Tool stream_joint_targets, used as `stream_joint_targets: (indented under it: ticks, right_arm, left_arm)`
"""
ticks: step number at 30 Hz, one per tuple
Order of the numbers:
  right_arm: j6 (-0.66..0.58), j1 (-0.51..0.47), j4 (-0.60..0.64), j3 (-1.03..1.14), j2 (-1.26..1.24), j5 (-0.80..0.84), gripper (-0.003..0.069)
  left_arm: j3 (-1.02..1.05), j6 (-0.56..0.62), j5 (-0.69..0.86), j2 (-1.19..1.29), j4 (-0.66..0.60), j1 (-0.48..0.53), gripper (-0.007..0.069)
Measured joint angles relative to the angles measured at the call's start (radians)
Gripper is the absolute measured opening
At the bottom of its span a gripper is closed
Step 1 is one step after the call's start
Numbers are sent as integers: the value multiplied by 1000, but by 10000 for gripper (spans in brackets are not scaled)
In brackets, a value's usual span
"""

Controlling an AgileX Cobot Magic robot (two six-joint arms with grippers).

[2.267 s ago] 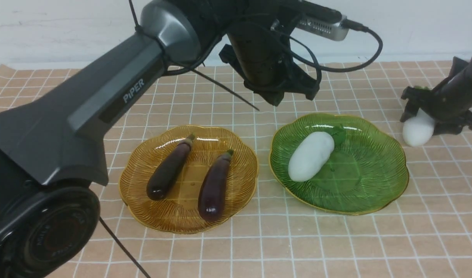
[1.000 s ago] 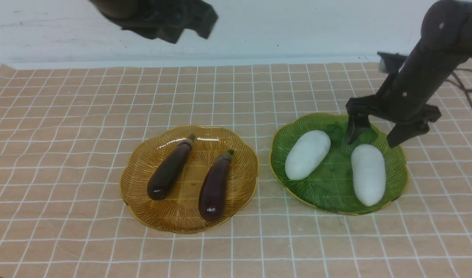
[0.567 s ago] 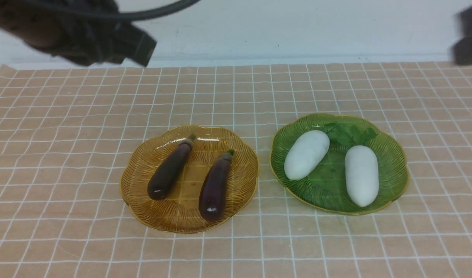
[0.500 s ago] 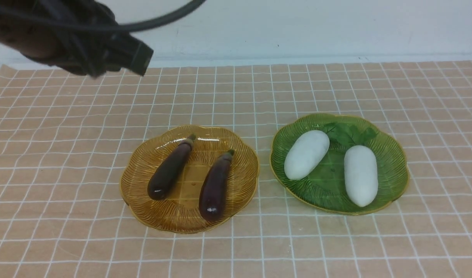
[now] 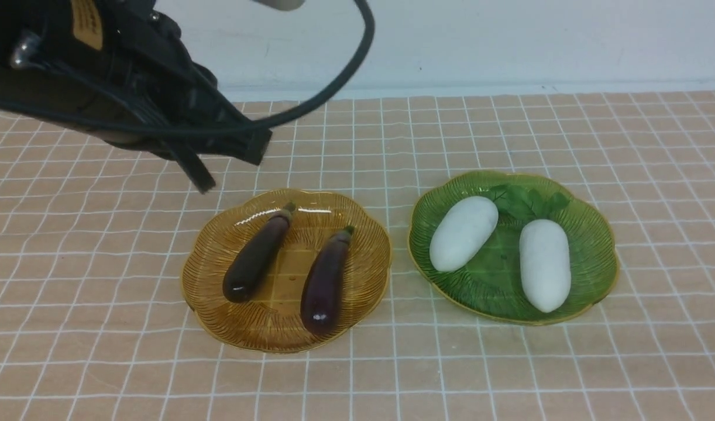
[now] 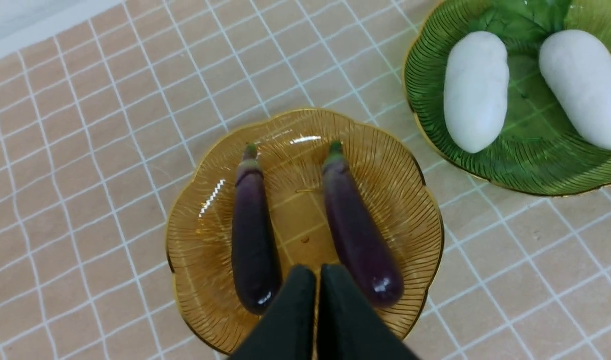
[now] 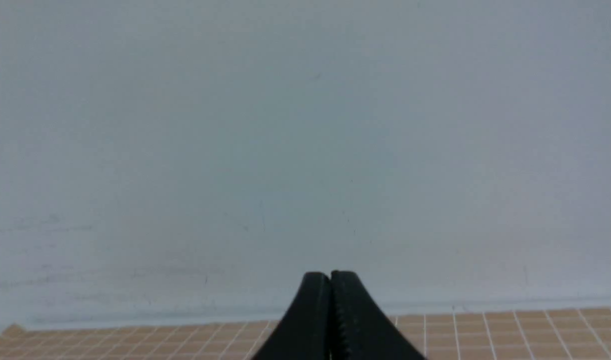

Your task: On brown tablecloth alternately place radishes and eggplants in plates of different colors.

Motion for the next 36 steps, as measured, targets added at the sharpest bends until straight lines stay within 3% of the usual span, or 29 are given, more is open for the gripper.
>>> stream_joint_targets:
  ticks: [8,15,23,36]
  right_arm:
    - [0,0,-37,7,0,-37,-14]
    - [0,0,-38,7,0,-36,-14]
    - [0,0,-38,7,0,-36,-14]
    - [0,0,-38,7,0,-36,-14]
  left_arm:
    - [109,-21,-34,-80,40,0,-3]
    - [452,-233,-278,-419,215,0,-3]
    - [599,-388,-311,-625,284,0,-3]
    - [618,-407,-314,-723,289,0,-3]
